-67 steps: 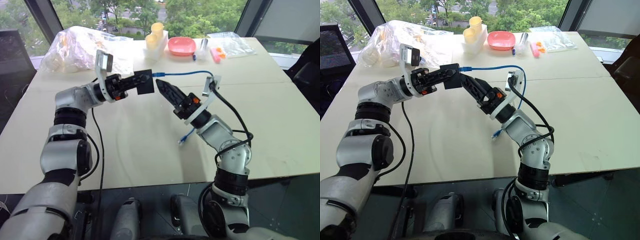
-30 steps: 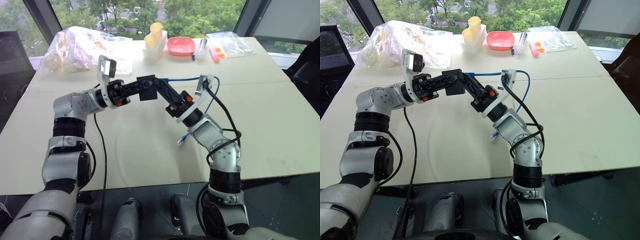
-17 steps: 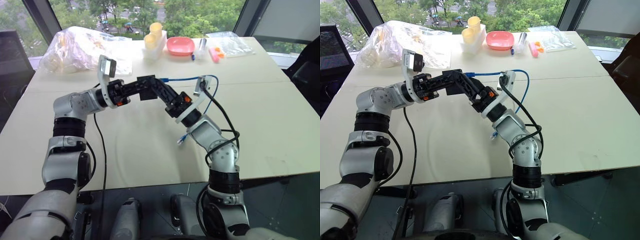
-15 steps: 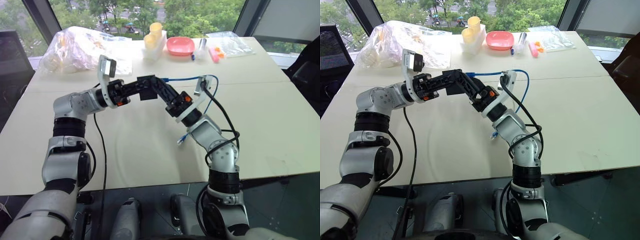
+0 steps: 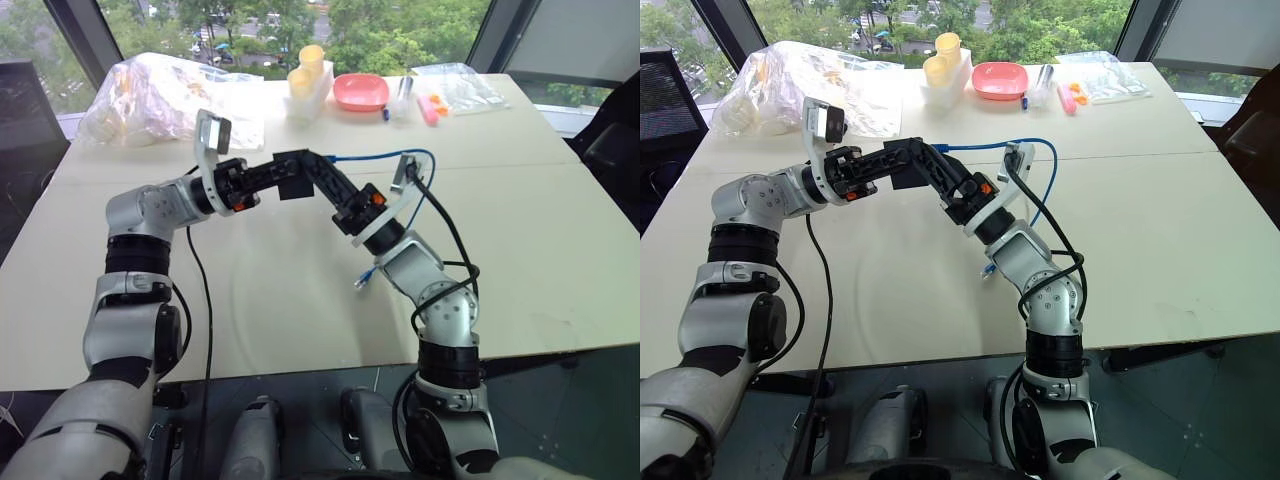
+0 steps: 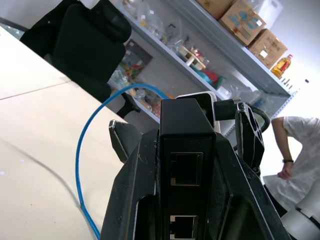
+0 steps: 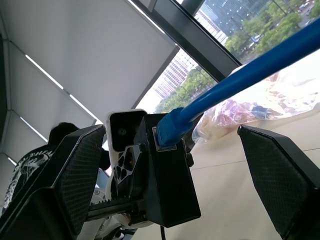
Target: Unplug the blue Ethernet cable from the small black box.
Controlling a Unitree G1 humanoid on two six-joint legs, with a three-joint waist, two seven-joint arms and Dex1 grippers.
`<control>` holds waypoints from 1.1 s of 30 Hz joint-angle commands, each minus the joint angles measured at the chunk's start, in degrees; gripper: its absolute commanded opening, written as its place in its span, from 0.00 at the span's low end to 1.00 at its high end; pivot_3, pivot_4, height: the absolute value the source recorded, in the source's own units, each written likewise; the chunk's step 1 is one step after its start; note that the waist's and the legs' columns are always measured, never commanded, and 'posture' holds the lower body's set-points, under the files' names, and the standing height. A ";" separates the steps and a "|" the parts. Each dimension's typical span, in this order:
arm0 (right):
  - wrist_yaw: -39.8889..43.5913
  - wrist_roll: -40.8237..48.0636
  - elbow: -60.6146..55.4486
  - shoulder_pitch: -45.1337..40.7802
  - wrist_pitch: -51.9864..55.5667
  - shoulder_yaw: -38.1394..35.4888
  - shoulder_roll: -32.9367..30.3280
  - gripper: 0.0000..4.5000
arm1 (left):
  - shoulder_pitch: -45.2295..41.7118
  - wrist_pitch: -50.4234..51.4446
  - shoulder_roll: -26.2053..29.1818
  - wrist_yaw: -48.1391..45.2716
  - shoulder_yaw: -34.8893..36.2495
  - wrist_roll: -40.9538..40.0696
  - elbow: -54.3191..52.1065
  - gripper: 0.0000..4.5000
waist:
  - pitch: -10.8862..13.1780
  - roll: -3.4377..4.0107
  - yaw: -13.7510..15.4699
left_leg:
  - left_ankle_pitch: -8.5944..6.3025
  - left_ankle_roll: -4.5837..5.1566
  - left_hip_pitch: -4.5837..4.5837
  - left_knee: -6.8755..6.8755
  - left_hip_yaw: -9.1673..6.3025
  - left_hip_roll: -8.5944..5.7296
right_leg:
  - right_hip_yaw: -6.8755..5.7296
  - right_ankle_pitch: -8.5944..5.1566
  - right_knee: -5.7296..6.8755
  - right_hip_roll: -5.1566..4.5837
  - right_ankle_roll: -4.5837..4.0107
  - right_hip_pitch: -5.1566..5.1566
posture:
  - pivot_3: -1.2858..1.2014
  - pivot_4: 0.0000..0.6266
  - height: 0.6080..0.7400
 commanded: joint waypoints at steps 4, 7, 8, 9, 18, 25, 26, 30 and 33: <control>0.65 1.75 -0.65 0.46 -1.18 -0.37 0.33 0.93 | -0.91 -0.58 0.73 -0.31 0.48 -0.79 -0.63 0.12 | 0.00 0.00 0.00 | 0.00 0.00 0.00 0.00 0.00 0.00 | 0.00 0.00 0.00 0.00 0.00 0.00 | 0.52 0.24 1.00; 0.75 2.07 -0.55 0.59 -1.41 -0.37 0.53 0.69 | -0.85 -0.57 0.71 -0.32 0.46 -0.80 -0.67 0.12 | 0.00 0.00 -0.01 | 0.00 0.00 0.00 0.00 0.00 0.00 | 0.00 0.00 0.00 0.00 0.00 0.00 | 0.52 0.24 1.00; 0.81 2.15 -0.52 0.60 -1.43 -0.33 0.52 0.58 | -0.84 -0.57 0.70 -0.32 0.45 -0.80 -0.67 0.12 | 0.00 0.00 -0.01 | 0.00 0.00 0.00 0.00 0.00 0.00 | 0.00 0.00 0.00 0.00 0.00 0.00 | 0.52 0.24 1.00; 0.84 2.20 -0.49 0.61 -1.48 -0.30 0.52 0.45 | -0.82 -0.56 0.69 -0.34 0.43 -0.80 -0.69 0.12 | 0.00 0.00 -0.01 | 0.00 0.00 0.00 0.00 0.00 0.00 | 0.00 0.00 0.00 0.00 0.00 0.00 | 0.52 0.24 1.00; 0.93 2.61 -0.62 0.79 -1.68 0.07 0.67 0.01 | -0.78 -0.35 0.62 -0.14 0.27 -1.02 -0.82 0.12 | 0.00 0.00 0.00 | 0.00 0.00 0.00 0.00 0.00 0.00 | 0.00 0.00 -0.01 0.00 0.00 0.00 | 0.52 0.24 1.00; -0.68 0.82 0.63 -0.27 -4.12 -1.95 -0.17 0.01 | -1.22 -1.38 0.89 1.25 1.29 -0.72 0.51 0.12 | 0.00 0.00 -0.01 | 0.00 0.00 0.00 0.00 0.00 0.00 | 0.00 0.00 -0.01 0.00 0.00 0.00 | 0.52 0.24 1.00; -1.54 0.65 1.47 -1.05 -5.39 -3.58 -0.77 0.01 | -1.64 -1.62 1.17 2.17 2.20 -0.85 1.55 0.12 | 0.00 0.00 -0.01 | 0.00 0.00 0.00 0.00 0.00 0.00 | 0.00 0.00 -0.01 0.00 0.00 0.00 | 0.52 0.24 1.00; -1.40 -1.40 3.00 -2.66 -9.17 -6.43 -4.38 0.01 | -3.51 -3.40 2.57 6.40 5.75 -1.23 7.73 0.12 | 0.00 0.00 0.08 | 0.00 0.00 -0.01 0.01 0.00 0.00 | 0.00 0.00 -0.02 0.00 0.00 0.00 | 0.52 0.24 1.00; -1.84 -1.13 3.75 -3.21 -10.42 -7.96 -6.13 0.01 | -3.79 -4.19 3.56 7.36 6.61 -1.64 10.11 0.12 | 0.00 0.00 0.12 | 0.00 0.00 -0.03 0.00 0.00 -0.02 | -0.01 -0.01 -0.06 -0.02 0.01 0.01 | 0.52 0.24 1.00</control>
